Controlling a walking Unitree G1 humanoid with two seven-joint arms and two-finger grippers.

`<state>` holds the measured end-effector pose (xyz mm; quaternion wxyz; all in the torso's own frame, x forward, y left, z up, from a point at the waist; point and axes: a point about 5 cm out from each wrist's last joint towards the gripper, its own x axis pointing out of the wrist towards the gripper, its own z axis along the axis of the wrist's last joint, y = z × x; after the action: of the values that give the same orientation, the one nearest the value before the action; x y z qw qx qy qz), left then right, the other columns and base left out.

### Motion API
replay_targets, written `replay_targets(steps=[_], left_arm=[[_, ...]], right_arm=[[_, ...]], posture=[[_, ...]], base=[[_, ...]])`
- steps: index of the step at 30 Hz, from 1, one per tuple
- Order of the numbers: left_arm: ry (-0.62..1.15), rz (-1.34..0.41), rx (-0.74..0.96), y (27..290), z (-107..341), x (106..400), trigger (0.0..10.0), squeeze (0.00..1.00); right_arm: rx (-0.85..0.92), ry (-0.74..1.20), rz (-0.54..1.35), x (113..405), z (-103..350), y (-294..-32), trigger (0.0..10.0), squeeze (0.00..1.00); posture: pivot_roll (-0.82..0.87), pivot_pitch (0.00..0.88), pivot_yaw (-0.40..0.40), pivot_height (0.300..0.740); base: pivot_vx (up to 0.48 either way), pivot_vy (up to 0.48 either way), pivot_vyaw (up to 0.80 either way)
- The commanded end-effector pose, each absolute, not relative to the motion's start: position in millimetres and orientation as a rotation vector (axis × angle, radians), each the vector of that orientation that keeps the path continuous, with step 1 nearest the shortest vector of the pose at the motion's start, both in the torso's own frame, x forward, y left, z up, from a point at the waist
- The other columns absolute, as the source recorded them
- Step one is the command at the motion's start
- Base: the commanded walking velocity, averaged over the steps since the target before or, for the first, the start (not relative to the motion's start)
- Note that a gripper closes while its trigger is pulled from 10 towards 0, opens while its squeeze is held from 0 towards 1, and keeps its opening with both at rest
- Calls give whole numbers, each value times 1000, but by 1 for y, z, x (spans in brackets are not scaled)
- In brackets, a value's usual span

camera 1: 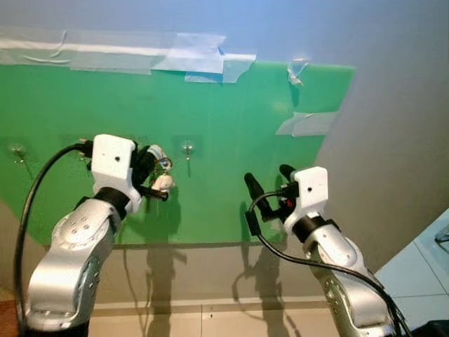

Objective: Hang keys on a hook

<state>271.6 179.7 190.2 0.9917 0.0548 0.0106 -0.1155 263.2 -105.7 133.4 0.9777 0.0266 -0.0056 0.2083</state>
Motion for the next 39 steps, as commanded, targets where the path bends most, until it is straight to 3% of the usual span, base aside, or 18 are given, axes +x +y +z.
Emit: replay_targets(steps=[1,23,35,39], left_arm=[[13,-255,119,176,192,278,0,0],[-23,-393,58,153,194,275,0,0],[-61,-312,74,155,201,285,0,0],[-38,-232,-3,151,201,295,0,0]], right_arm=[[60,-18,422,261,137,-109,10000,0],[68,38,505,246,128,-112,10000,0],[73,46,517,245,128,-110,10000,0],[74,49,524,245,128,-109,10000,0]], posture=[[8,0,12,740],[-10,0,20,740],[-12,0,20,740],[-16,0,23,740]], base=[[0,0,0],[0,0,0],[0,0,0],[0,0,0]])
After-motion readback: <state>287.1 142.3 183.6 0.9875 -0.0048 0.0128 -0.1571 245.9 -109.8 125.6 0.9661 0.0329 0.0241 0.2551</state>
